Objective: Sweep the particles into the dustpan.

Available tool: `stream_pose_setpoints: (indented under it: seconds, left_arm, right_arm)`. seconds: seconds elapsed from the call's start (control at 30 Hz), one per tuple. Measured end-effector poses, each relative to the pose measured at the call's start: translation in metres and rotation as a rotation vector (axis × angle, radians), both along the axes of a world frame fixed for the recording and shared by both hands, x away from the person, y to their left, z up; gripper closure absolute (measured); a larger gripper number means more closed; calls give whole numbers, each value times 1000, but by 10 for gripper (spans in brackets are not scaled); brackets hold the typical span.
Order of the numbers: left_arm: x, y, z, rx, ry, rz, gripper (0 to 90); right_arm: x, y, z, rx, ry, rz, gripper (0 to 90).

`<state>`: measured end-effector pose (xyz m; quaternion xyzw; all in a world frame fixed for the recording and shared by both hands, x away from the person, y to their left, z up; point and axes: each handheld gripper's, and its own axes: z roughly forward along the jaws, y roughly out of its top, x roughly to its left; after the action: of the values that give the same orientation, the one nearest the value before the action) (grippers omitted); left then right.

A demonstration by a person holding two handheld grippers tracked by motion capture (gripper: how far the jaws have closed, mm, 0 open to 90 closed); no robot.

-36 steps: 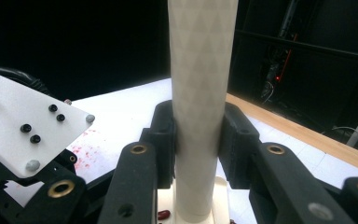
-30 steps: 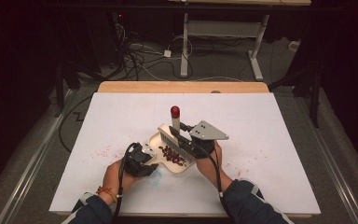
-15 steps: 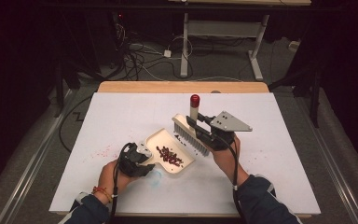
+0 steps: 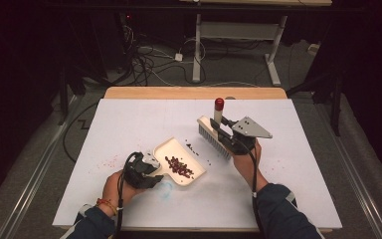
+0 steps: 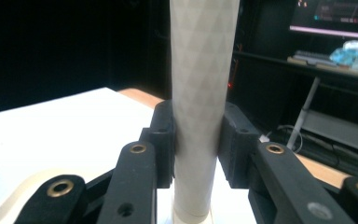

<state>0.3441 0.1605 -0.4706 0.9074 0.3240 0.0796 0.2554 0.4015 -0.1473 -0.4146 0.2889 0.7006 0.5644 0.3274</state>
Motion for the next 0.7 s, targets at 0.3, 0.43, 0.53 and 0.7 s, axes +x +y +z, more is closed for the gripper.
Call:
stream_pose_setpoints:
  seconds: [0.3, 0.43, 0.53, 0.7]
  left_arm:
    - [4, 0, 0, 8, 10, -10, 630]
    - [4, 0, 1, 7, 11, -7, 631]
    - [4, -1, 1, 7, 14, -6, 631]
    - [5, -3, 1, 4, 14, -9, 631]
  right_arm:
    - [3, 29, -13, -18, 5, 59, 705]
    - [1, 43, -13, -52, 6, 77, 704]
    - [1, 49, -13, -59, 8, 87, 704]
    - [0, 58, -13, -73, 33, 128, 701]
